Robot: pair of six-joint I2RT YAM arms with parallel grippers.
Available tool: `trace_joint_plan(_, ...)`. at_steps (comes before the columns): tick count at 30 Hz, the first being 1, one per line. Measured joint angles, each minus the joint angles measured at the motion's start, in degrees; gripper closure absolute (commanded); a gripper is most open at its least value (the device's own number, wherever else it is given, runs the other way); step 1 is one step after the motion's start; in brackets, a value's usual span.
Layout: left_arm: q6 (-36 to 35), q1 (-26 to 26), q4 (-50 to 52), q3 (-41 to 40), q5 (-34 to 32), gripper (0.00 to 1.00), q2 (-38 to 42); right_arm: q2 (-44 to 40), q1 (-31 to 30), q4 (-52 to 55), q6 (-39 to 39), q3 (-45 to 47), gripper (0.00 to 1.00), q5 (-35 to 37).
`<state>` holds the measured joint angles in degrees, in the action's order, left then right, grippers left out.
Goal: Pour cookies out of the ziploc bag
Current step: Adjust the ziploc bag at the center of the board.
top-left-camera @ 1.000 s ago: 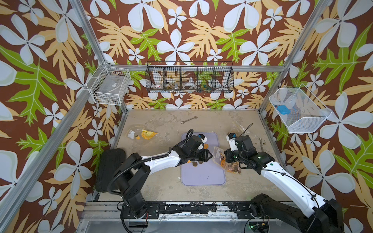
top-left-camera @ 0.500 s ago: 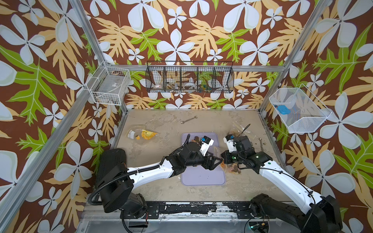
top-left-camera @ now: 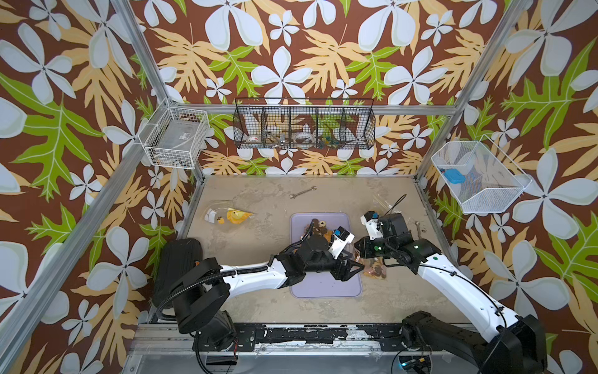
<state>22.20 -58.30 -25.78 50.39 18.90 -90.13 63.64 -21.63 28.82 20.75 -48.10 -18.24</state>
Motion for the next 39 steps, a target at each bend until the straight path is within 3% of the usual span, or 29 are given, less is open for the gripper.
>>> trace_joint_plan(16,-5.3,-1.4,3.9,4.3,-1.9,0.34,-7.9,-0.5,0.7,1.6,0.0,-0.8,1.00,-2.8)
trace_joint_plan(22,-6.3,-2.2,5.0,4.7,-2.0,0.49,-9.4,-0.8,0.9,1.9,0.0,-1.1,1.00,-3.2)
trace_joint_plan(25,-6.4,-2.2,5.1,4.7,-2.1,0.66,-9.5,-1.2,0.9,2.1,0.1,-1.0,1.00,-3.2)
trace_joint_plan(27,-6.4,-2.2,5.4,4.7,-2.1,0.72,-9.5,-1.6,0.9,2.4,0.0,-1.0,1.00,-3.2)
trace_joint_plan(33,-6.2,-2.3,5.4,5.2,-2.1,0.86,-9.9,-3.0,1.6,3.4,0.2,-0.8,0.79,-3.1)
trace_joint_plan(39,-5.7,-2.3,5.4,5.3,-2.1,0.95,-10.5,-4.9,2.4,4.5,0.0,-0.8,0.38,-2.1)
